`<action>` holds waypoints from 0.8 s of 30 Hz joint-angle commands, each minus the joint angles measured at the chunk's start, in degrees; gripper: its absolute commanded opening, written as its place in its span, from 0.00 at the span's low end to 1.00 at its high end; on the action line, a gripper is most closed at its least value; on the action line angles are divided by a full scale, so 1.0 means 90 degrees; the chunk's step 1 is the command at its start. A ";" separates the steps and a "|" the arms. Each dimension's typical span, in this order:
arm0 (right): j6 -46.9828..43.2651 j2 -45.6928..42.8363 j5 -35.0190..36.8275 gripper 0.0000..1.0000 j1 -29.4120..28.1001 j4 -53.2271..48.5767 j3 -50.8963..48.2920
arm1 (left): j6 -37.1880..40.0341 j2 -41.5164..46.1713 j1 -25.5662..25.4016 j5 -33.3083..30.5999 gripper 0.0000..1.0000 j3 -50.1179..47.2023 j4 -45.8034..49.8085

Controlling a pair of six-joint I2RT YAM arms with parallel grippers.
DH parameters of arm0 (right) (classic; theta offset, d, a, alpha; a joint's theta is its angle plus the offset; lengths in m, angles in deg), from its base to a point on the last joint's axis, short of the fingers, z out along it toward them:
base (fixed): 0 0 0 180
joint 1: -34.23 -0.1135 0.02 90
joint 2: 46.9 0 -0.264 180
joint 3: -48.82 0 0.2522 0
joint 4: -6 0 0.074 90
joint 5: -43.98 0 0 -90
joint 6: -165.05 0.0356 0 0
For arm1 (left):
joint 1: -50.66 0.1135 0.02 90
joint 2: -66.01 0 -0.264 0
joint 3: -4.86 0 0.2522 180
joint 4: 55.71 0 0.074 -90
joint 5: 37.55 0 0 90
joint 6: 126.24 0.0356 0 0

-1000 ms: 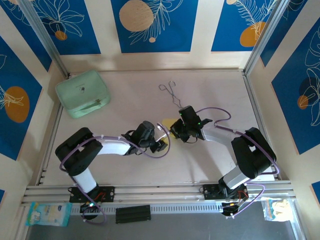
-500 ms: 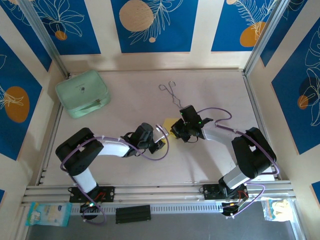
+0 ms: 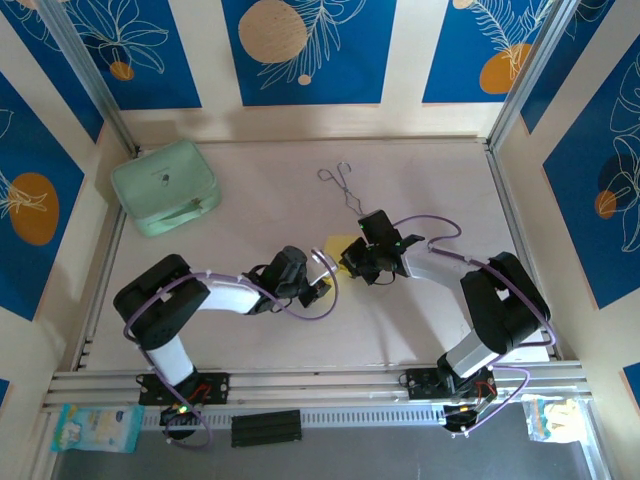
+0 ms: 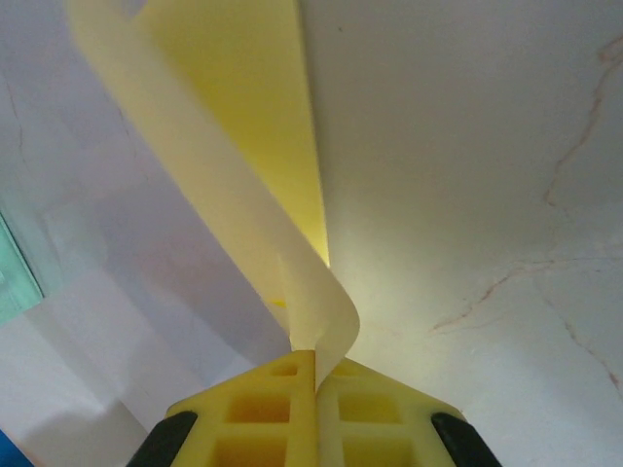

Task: Fold a paper plane with a square sheet of paper (pick it up from the middle)
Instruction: Fifth fold the wing at the center of the table.

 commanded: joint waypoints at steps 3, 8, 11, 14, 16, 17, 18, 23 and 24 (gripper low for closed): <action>0.0084 0.0111 -0.0193 0.04 -0.0020 -0.0225 0.0194 | -0.0096 -0.0152 -0.0052 -0.0001 0.20 -0.0003 -0.0087; 0.0038 0.0142 -0.0233 0.22 -0.0017 -0.0288 0.0212 | -0.0246 -0.0202 -0.0042 0.0066 0.17 -0.0066 -0.0176; -0.0018 0.0113 -0.0203 0.31 -0.0018 -0.0356 0.0220 | -0.0334 -0.0211 -0.0048 0.0099 0.17 -0.0122 -0.0248; -0.0040 0.0084 -0.0203 0.32 0.0007 -0.0409 0.0216 | -0.0365 -0.0212 -0.0042 0.0133 0.17 -0.0176 -0.0307; -0.0031 0.0092 -0.0194 0.34 0.0004 -0.0528 0.0243 | -0.0366 -0.0201 -0.0047 0.0120 0.17 -0.0197 -0.0312; -0.0040 0.0101 -0.0193 0.36 0.0007 -0.0589 0.0266 | -0.0365 -0.0194 -0.0043 0.0120 0.17 -0.0193 -0.0307; -0.0051 0.0111 -0.0193 0.38 0.0010 -0.0646 0.0301 | -0.0365 -0.0197 -0.0042 0.0120 0.17 -0.0208 -0.0303; -0.0033 0.0256 -0.0193 0.43 -0.0007 -0.0931 0.0414 | -0.0360 -0.0221 -0.0042 0.0113 0.17 -0.0200 -0.0317; -0.0004 0.0291 -0.0197 0.44 -0.0012 -0.0956 0.0423 | -0.0360 -0.0222 -0.0042 0.0110 0.17 -0.0204 -0.0330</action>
